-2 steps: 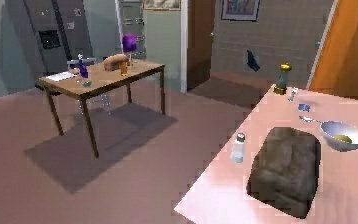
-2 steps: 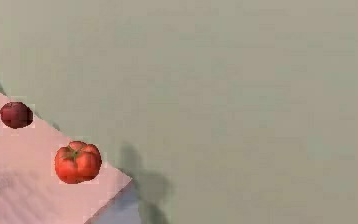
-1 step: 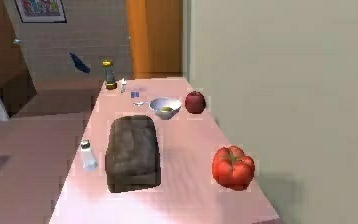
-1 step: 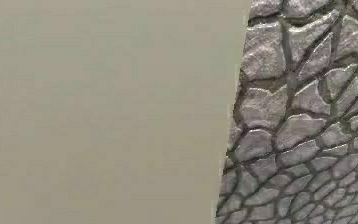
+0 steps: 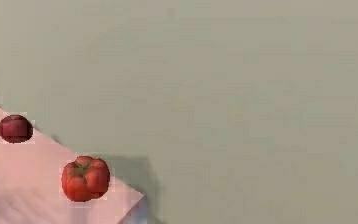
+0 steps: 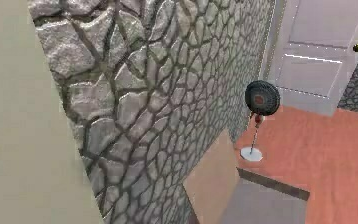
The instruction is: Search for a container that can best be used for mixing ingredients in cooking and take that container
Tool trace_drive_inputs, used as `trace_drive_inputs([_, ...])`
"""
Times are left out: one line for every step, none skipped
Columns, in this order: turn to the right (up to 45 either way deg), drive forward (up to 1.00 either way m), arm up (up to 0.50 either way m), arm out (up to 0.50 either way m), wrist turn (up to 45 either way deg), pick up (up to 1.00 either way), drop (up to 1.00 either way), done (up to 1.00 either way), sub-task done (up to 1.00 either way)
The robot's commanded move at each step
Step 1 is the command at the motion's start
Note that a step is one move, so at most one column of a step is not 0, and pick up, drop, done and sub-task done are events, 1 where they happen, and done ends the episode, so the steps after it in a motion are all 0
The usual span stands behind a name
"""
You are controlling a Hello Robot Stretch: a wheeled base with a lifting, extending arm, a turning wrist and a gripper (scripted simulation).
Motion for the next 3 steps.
trace_drive_inputs([30.0, 0.00, 0.00, 0.00, 0.0, 0.00, 0.00, 0.00, 0.00])
trace_drive_inputs([0.0, 0.05, 0.00, 0.00, 0.0, 0.00, 0.00, 0.00, 0.00])
trace_drive_inputs([-45.0, 0.00, 0.00, 0.00, 0.0, 0.00, 0.00, 0.00, 0.00])
